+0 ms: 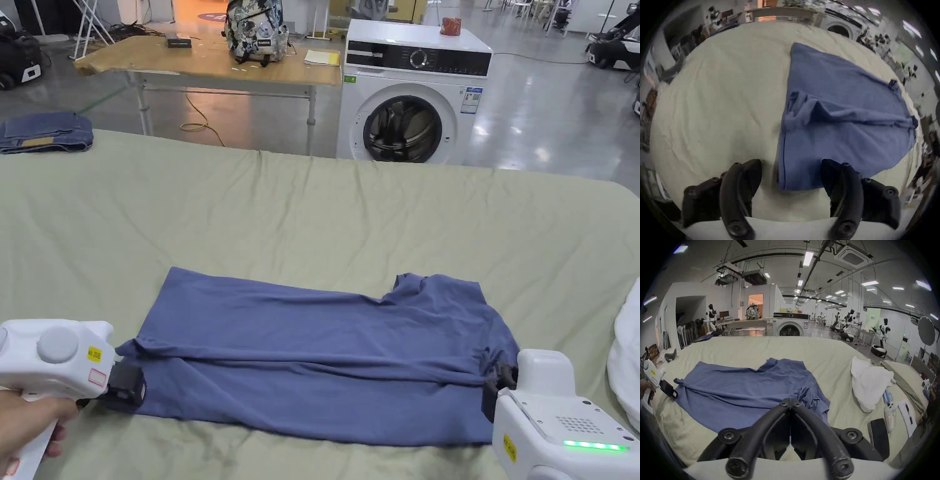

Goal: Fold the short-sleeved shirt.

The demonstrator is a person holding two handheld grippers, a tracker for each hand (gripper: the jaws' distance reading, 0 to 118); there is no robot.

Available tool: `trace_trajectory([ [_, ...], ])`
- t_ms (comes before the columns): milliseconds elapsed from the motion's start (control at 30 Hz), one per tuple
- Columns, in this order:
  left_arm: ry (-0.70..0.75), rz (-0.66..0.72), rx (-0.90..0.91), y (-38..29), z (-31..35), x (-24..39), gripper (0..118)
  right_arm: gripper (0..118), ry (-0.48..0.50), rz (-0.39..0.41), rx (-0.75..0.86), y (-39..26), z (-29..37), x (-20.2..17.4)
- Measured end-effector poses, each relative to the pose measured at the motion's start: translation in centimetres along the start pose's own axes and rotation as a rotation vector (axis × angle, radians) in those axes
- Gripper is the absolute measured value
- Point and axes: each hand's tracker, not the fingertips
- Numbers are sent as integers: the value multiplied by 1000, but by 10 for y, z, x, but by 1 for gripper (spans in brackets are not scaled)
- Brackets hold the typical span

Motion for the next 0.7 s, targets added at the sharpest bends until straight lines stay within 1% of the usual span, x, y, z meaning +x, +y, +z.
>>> trace_trajectory([
  [33,30,-28,12,-2,2,8,76,0,-2,1,-6,-1,0,1],
  [67,55,-45,8,-3,3,15,72,0,-4,2,-14,-2,-2,2],
  [100,40,-32,15,-5,5,18,59,0,-6,1,-21,-3,-2,4],
  [133,31,-25,28,-7,9,19,43,0,-6,-1,-27,-4,-3,5],
  [167,23,-25,41,-9,12,20,21,0,-5,-4,-31,-5,-4,7],
  [200,-19,-36,60,-11,14,21,2,0,-6,-8,-37,-4,-4,8],
  [267,-10,-27,60,-17,17,19,2,0,-5,-16,-51,-3,-5,13],
  [367,-41,3,100,-27,25,14,2,0,2,-33,-84,4,-11,28],
  [467,-51,7,138,-33,34,9,2,0,17,-44,-150,14,-23,47],
  [500,-51,3,151,-36,37,9,2,0,26,-33,-203,17,-29,54],
  [533,-51,-1,158,-36,38,8,2,7,25,-33,-227,19,-35,59],
  [567,-52,-4,163,-37,40,8,2,22,26,-32,-236,21,-41,65],
  [600,-51,-9,173,-38,42,8,2,43,51,-38,-287,21,-49,71],
  [633,-51,-11,175,-38,43,8,2,56,40,-46,-328,21,-56,75],
  [667,-49,-13,178,-36,43,8,2,65,28,-49,-357,20,-62,77],
  [700,-47,-16,181,-36,43,8,2,71,36,-42,-393,19,-70,79],
])
